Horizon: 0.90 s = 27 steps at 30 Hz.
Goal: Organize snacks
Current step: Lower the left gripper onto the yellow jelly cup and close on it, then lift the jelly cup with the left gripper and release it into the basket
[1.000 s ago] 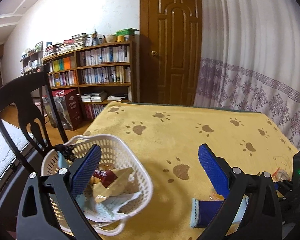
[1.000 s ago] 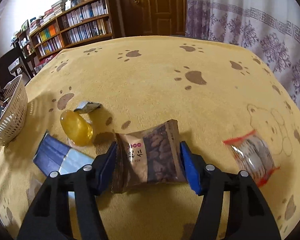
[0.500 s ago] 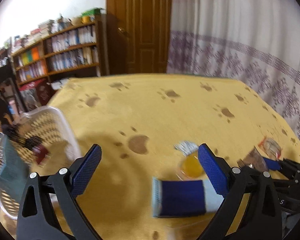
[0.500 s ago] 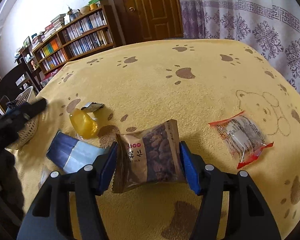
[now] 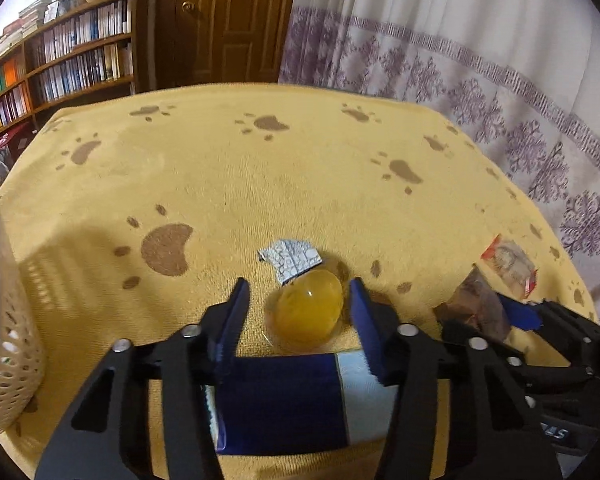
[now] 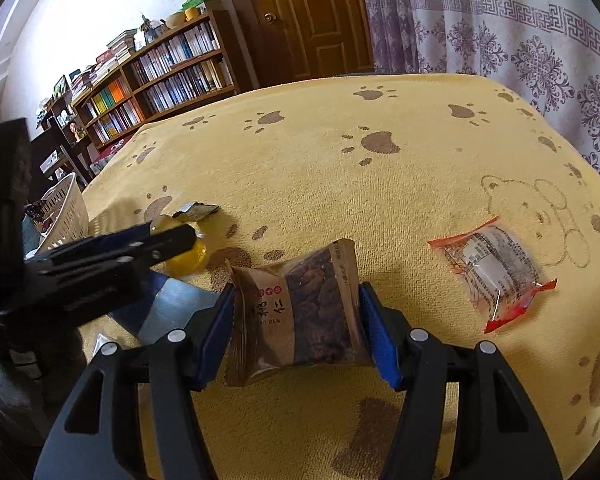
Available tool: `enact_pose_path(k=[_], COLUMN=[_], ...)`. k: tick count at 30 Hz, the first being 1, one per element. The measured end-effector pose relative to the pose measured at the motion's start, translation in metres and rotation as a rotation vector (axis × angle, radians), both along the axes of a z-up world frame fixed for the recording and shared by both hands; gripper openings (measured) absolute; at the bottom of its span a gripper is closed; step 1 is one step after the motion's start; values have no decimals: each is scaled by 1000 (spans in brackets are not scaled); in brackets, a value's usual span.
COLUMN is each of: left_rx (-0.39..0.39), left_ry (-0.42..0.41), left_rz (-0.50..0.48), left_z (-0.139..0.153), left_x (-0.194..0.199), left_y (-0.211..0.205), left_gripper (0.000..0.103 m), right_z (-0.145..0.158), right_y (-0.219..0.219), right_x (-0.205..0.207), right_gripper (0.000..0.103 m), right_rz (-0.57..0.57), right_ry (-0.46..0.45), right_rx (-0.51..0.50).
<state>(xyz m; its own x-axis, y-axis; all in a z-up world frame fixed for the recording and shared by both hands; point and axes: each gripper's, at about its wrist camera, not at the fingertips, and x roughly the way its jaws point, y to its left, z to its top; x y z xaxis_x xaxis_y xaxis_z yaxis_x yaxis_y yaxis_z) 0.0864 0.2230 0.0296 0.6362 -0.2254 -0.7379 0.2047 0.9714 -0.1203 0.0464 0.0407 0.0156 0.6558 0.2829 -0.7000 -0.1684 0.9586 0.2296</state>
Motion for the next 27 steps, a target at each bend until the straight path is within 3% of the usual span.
enact_pose_path(k=[3,13,27], left_rx=[6,1,56], left_ry=[21,-3,-106], left_rz=[-9,-5,67], left_z=[-5,-1,28], left_x=[4,0,-18], left_y=[-4,0,12], left_gripper=[37,35,35], right_z=[0,1,2], right_y=[1,1,-1], right_x=[0,-2,-1], right_gripper=[61,61,61], right_rz=[1,0,-2], right_ry=[0,-10,-15], right_rx=[0,-7,-4])
